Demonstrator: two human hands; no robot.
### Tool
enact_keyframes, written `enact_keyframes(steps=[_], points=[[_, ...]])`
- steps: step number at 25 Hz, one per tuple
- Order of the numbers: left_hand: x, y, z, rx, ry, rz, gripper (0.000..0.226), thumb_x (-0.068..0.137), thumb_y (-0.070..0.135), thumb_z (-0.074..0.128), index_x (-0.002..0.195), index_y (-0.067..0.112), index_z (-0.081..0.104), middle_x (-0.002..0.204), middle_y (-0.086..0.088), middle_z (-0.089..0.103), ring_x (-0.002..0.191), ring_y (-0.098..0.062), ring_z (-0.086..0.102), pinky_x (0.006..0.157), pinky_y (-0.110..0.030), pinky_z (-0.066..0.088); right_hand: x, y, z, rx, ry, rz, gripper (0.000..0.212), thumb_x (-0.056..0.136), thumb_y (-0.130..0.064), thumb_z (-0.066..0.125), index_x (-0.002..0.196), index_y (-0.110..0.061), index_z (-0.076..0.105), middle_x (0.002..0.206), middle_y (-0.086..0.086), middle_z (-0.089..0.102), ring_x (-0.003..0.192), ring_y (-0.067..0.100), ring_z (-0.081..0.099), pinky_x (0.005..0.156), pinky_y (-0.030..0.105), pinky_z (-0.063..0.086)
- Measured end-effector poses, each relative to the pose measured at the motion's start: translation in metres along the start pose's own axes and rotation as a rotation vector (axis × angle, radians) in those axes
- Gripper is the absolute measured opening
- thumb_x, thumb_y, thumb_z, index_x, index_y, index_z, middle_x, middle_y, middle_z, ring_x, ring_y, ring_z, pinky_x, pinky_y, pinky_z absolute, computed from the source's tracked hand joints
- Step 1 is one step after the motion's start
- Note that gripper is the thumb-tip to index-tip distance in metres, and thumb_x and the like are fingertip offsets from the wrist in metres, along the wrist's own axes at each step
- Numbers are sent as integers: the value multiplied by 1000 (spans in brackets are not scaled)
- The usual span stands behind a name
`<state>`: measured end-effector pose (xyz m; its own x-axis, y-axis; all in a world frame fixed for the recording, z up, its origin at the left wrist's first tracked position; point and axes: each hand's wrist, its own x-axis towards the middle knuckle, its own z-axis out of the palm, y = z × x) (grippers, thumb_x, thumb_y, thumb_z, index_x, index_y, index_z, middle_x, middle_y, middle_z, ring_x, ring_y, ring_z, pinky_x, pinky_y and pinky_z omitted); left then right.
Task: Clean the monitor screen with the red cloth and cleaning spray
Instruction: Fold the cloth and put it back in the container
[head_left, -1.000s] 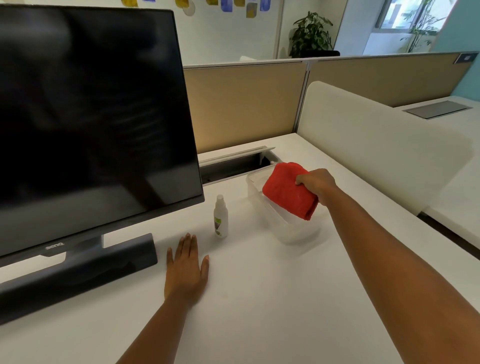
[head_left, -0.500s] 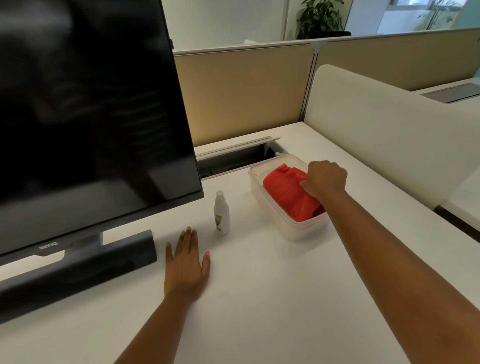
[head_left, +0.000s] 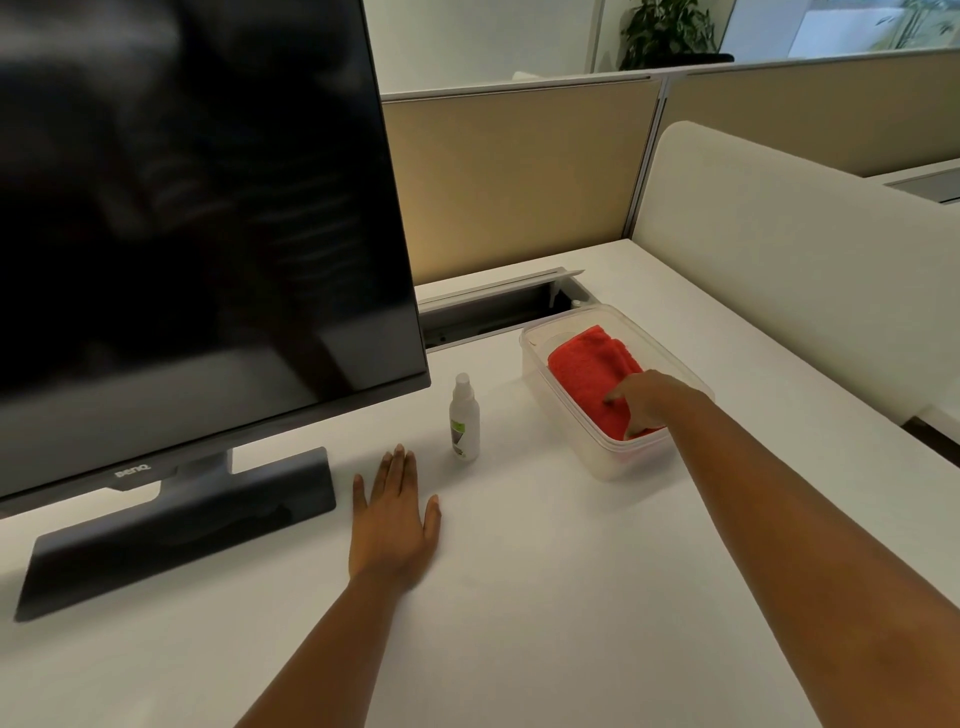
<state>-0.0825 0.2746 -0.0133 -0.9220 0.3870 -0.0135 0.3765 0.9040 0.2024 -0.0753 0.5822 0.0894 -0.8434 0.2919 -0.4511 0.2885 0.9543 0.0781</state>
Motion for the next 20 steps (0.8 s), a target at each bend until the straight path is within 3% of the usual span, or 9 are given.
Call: enact_keyframes(steps=[5, 6, 10, 11, 13, 15, 20], points=[[0, 1, 0, 1, -9, -4, 61, 95, 42, 14, 142, 14, -14, 155, -2, -13, 142, -16, -13, 115, -41, -12, 2, 3, -1, -45, -27, 4, 53, 83, -25, 64, 133, -20, 46, 136, 11, 45, 122, 30, 45, 103, 36, 39], [0, 1, 0, -2, -11, -3, 61, 95, 42, 14, 142, 15, -15, 155, -2, -14, 142, -16, -14, 116, -41, -12, 2, 0, -5, -13, 34, 6, 49, 83, -23, 64, 129, -19, 51, 135, 10, 48, 121, 29, 47, 102, 36, 40], [0, 0, -1, -9, -12, -2, 62, 95, 43, 14, 142, 15, -14, 155, -2, -13, 142, -16, -14, 116, -41, -12, -7, -44, -20, 529, 678, -54, 21, 87, -17, 57, 105, -12, 68, 109, 10, 68, 99, 25, 62, 86, 26, 44], [-1, 0, -1, -11, -10, -4, 62, 95, 43, 14, 142, 15, -14, 155, -2, -13, 142, -16, -14, 116, -41, -12, -12, -63, -22, 667, 703, -138, 20, 86, -19, 61, 101, -11, 69, 102, 9, 71, 93, 23, 64, 81, 25, 45], [-1, 1, -2, -15, -14, -8, 62, 94, 44, 14, 142, 15, -14, 155, -2, -14, 142, -16, -14, 115, -41, -12, -21, -99, -22, 837, 522, -297, 30, 78, -31, 70, 103, -14, 67, 100, 6, 70, 88, 17, 64, 76, 24, 48], [-1, 1, -3, -11, -19, -12, 63, 94, 44, 14, 142, 15, -14, 155, -2, -14, 142, -16, -14, 115, -41, -13, -21, -126, -17, 849, 348, -338, 48, 72, -40, 74, 112, -18, 61, 111, 4, 65, 89, 14, 59, 73, 23, 47], [-1, 2, -3, 1, -14, -13, 62, 94, 44, 14, 142, 14, -13, 155, -2, -12, 142, -17, -12, 116, -42, -10, -11, -145, 0, 677, 372, -296, 52, 72, -29, 76, 118, -16, 56, 124, 8, 59, 105, 24, 57, 88, 32, 49]])
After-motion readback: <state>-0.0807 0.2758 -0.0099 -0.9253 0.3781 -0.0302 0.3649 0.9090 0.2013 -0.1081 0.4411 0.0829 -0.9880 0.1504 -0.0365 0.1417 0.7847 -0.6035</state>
